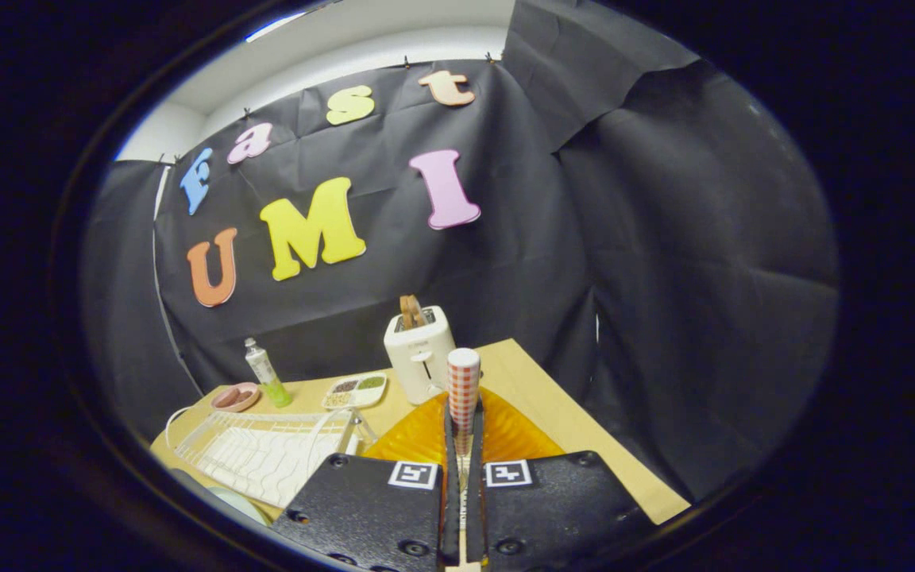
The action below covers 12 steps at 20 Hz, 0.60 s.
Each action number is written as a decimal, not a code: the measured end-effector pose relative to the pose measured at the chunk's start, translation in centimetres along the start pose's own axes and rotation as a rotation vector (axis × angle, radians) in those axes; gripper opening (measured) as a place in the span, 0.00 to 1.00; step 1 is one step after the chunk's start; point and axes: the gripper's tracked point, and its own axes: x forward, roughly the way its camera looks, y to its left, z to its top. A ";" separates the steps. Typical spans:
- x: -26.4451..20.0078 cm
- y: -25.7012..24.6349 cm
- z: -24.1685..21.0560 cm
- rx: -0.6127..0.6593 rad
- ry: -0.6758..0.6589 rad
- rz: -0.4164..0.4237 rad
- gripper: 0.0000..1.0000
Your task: Take the plate from the dish rack, then take the spoon from the basket and place it into the plate.
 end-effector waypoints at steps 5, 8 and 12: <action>-5.0 3.9 3.6 -0.081 -0.072 -0.007 0.08; -8.2 7.5 4.2 -0.118 -0.095 0.028 0.08; -11.7 13.6 2.5 -0.156 -0.096 0.122 0.08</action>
